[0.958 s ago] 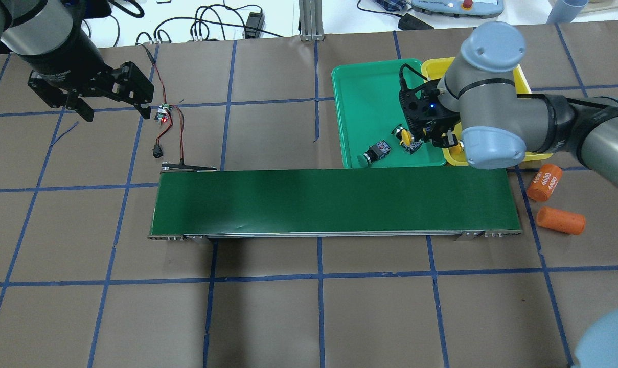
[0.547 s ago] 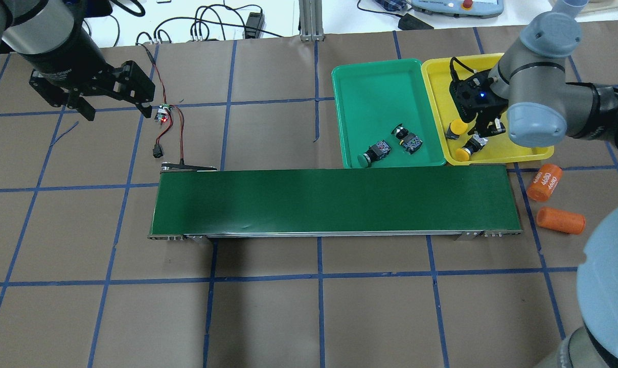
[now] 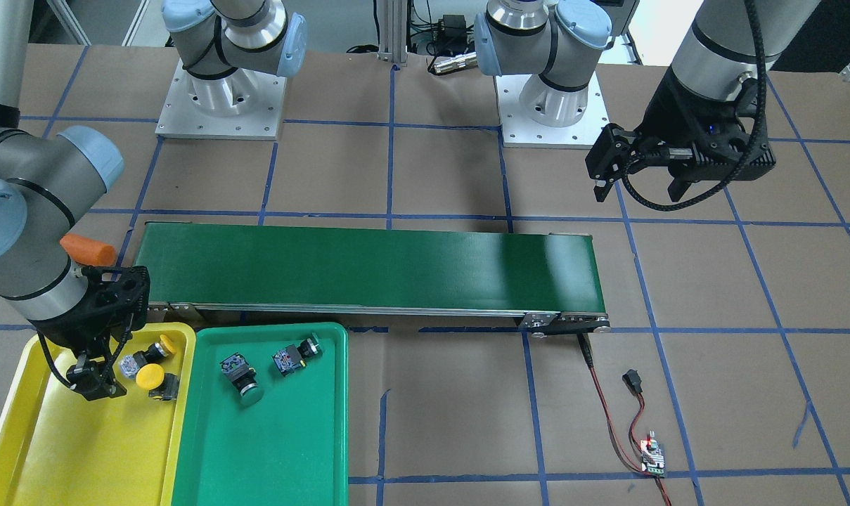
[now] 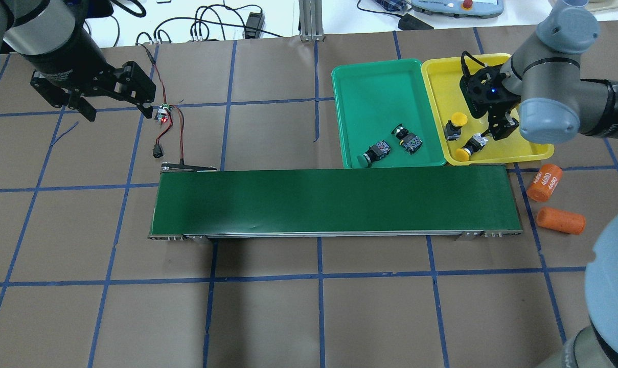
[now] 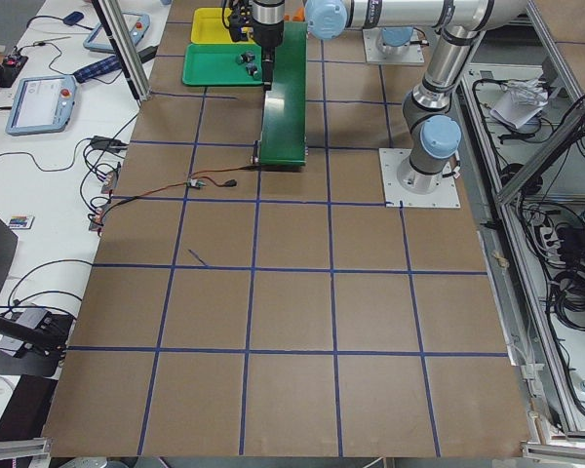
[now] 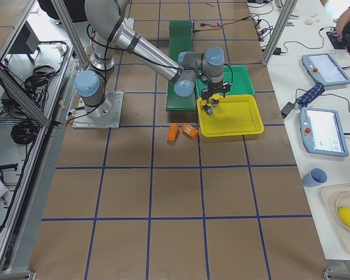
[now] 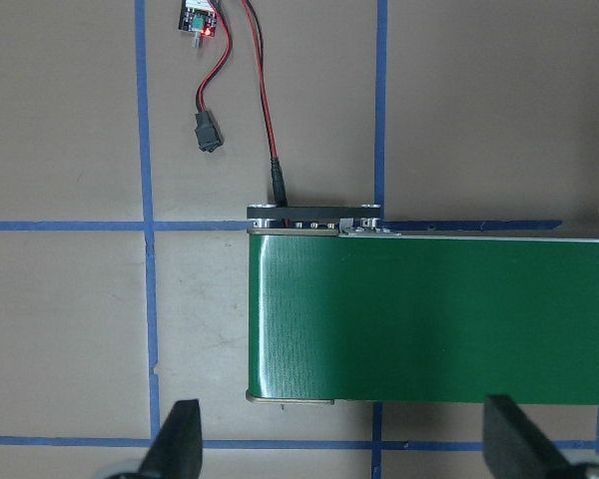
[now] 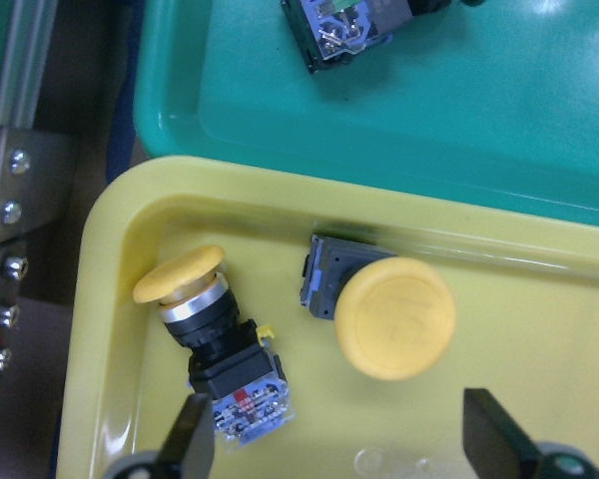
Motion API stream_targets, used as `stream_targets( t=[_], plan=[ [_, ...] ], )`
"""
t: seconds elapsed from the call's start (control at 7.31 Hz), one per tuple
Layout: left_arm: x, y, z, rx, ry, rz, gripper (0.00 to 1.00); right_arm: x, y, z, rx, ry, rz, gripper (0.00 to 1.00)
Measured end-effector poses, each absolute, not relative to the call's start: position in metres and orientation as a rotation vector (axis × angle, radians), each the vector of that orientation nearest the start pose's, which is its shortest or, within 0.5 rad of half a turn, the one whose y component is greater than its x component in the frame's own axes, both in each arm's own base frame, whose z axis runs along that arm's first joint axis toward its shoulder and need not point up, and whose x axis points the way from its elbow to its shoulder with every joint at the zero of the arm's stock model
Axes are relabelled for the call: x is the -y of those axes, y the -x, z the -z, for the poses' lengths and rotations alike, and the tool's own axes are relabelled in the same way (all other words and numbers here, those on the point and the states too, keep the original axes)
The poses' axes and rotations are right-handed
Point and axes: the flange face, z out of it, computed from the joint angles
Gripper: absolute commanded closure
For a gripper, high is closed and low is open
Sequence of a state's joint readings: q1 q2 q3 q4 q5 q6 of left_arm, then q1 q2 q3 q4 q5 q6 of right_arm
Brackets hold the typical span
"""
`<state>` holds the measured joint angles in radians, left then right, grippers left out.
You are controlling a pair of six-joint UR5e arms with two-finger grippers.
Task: Sort buttons by color to trays
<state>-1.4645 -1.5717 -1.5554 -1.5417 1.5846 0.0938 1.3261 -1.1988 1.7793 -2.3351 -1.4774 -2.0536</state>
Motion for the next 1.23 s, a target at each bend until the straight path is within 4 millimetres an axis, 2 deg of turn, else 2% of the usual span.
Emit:
stream_targets(
  t=[0.14,0.41,0.55,0.68,0.82,1.09,1.23],
  plan=[
    [0.507,0.079,-0.498,-3.123,0.018,0.067,0.0,0.614,0.001,-0.286,-1.999,2.57,0.251,0.0],
    [0.504,0.082,-0.502,-3.123,0.008,0.074,0.0,0.623,-0.018,-0.344,-1.971,2.552,0.195,0.0],
    [0.505,0.082,-0.502,-3.128,0.006,0.078,0.0,0.626,-0.037,-0.372,-1.994,2.504,0.152,0.0],
    [0.507,0.081,-0.504,-3.132,0.006,0.088,0.0,0.623,-0.065,-0.395,-2.047,2.438,0.112,0.0],
    [0.511,0.079,-0.504,-3.131,0.01,0.106,0.0,0.61,-0.095,-0.414,-2.123,2.354,0.087,0.0],
    [0.52,0.076,-0.5,-3.126,0.016,0.137,0.0,0.572,-0.15,-0.45,-2.318,2.137,0.074,0.0],
    [0.523,0.076,-0.497,-3.129,0.019,0.133,0.0,0.552,-0.168,-0.466,-2.394,2.034,0.071,0.0]
  ],
)
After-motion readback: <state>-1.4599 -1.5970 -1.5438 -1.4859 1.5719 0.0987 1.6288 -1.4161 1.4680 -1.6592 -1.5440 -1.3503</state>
